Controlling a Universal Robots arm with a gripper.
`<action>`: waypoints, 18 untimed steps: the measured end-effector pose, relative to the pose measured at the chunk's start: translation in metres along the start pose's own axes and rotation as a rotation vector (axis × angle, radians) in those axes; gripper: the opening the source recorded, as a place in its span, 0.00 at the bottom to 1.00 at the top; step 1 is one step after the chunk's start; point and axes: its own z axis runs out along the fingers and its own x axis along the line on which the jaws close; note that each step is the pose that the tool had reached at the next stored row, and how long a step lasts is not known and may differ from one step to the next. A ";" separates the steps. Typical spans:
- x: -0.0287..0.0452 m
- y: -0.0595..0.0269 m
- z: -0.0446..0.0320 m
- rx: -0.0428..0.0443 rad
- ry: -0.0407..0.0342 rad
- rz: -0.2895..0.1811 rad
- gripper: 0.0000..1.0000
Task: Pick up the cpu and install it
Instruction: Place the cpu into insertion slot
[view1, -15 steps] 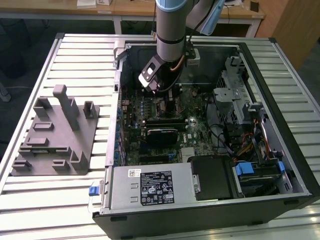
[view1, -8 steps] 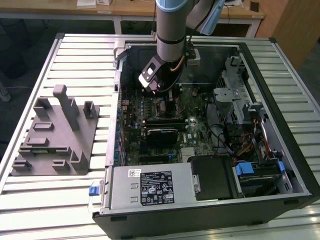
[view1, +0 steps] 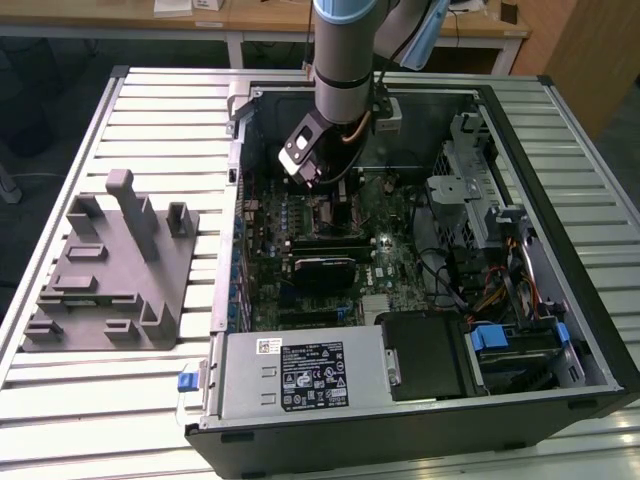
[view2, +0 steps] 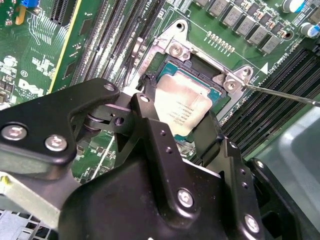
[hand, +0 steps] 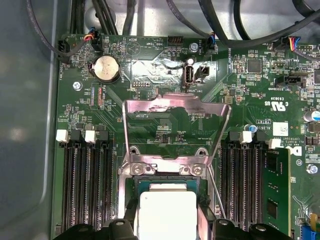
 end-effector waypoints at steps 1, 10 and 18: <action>0.0000 0.0000 0.0000 0.0001 -0.0001 0.000 0.54; 0.0000 0.0001 0.0005 0.0001 -0.0001 0.000 0.54; 0.0000 0.0002 0.0006 0.0000 0.0000 0.000 0.61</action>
